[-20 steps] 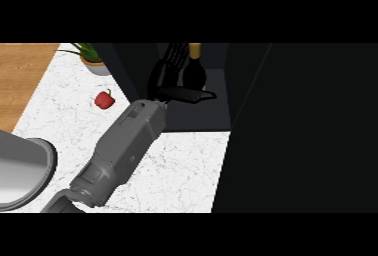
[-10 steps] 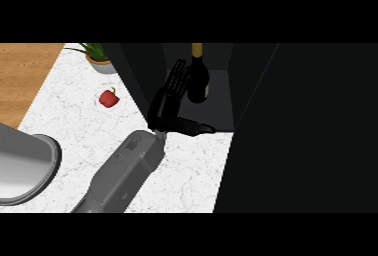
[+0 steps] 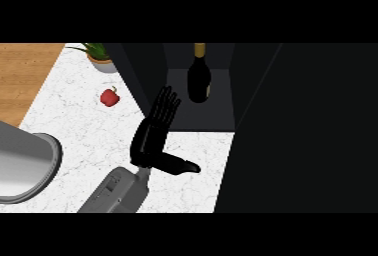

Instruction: Pick up the wine, place it into the cabinet and close the cabinet

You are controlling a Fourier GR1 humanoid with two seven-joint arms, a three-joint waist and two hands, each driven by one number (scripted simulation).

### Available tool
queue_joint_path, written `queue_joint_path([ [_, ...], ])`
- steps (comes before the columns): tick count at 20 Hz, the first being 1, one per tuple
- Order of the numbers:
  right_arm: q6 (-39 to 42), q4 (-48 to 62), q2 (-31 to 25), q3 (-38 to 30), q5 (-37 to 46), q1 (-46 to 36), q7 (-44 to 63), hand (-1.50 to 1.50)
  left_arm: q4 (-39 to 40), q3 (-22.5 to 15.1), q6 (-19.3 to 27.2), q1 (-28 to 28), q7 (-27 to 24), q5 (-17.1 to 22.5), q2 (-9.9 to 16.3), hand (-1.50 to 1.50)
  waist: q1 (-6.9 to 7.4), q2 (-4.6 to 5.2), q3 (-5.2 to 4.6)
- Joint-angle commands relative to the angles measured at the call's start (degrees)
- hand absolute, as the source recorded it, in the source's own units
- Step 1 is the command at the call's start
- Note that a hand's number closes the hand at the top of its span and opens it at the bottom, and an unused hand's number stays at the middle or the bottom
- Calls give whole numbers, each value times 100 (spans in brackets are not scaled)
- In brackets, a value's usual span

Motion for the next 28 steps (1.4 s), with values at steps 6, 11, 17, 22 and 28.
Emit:
queue_joint_path([
  [6, 557, -1188, -574, -201, -444, 464, 261, -150, -1599, -48, -292, 1558, 83, 208, 632, -150, -81, 31, 6],
  [11, 745, -1099, -480, 310, -403, 260, 289, -150, -1638, 503, -940, 1771, -64, 449, 1268, -150, -67, 47, -3],
  [17, 1666, -1082, -1112, 792, -371, 147, 205, 150, -1700, 734, -1051, 2063, -404, 286, 1529, -150, -31, 53, -7],
  [22, 1819, -1240, -1114, 1370, -70, 326, 40, 150, -1893, 1189, -1161, 2238, -410, 444, 1832, -150, -114, 35, -7],
  [28, 1614, -1297, -821, 1548, 58, -248, 502, 150, -1795, 1506, -1569, 2377, -218, 717, 2108, -150, -79, 61, -10],
])
